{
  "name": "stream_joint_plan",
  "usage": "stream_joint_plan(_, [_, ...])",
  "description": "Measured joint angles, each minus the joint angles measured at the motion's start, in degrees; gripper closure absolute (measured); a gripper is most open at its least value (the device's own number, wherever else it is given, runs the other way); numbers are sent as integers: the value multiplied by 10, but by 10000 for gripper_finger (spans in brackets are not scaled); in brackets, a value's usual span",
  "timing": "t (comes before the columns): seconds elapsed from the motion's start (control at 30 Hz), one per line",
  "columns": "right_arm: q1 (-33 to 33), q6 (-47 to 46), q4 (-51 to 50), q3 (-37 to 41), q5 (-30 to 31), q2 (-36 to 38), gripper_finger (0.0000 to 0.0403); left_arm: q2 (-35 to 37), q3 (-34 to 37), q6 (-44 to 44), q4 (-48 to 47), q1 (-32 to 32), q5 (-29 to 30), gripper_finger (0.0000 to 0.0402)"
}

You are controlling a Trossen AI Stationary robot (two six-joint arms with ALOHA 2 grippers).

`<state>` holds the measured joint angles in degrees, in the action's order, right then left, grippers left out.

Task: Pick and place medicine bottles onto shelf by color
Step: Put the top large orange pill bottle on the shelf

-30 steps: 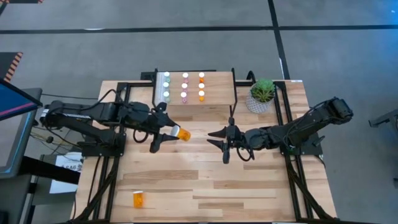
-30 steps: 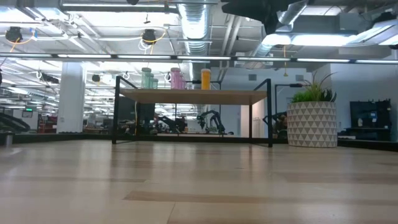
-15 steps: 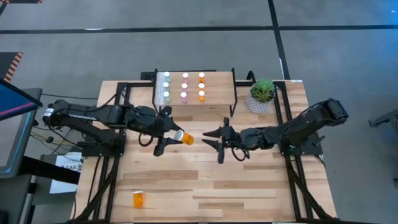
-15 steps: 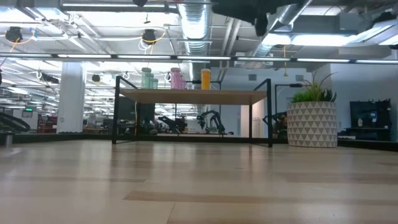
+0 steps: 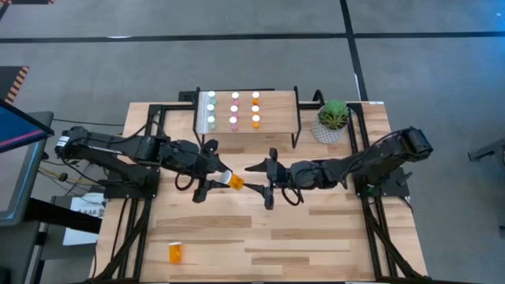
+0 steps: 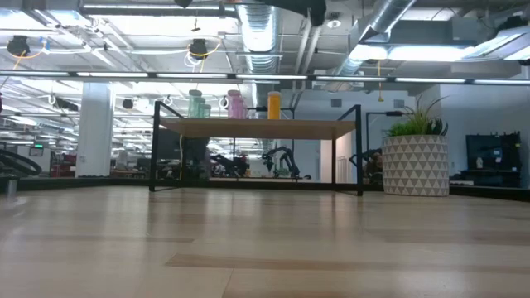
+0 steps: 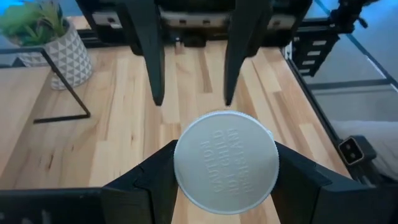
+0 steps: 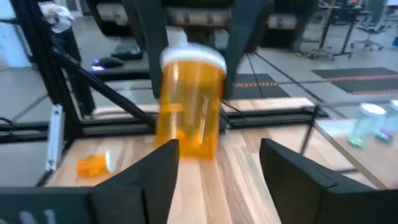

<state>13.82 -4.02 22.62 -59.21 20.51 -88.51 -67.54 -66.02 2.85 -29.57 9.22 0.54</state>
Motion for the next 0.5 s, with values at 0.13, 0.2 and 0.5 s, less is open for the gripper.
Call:
stream_joint_plan(0.13, [-6,-22,-16,-30,-44,-11,145,-1,0,1,-1,4,9,214])
stream_joint_plan(0.2, [-13,-34,-30,-41,-72,-20,144,-1,0,2,-2,5,13,214])
stream_joint_plan(0.5, [-35,-62,-75,-88,-104,-72,144,-1,6,-1,2,4,19,214])
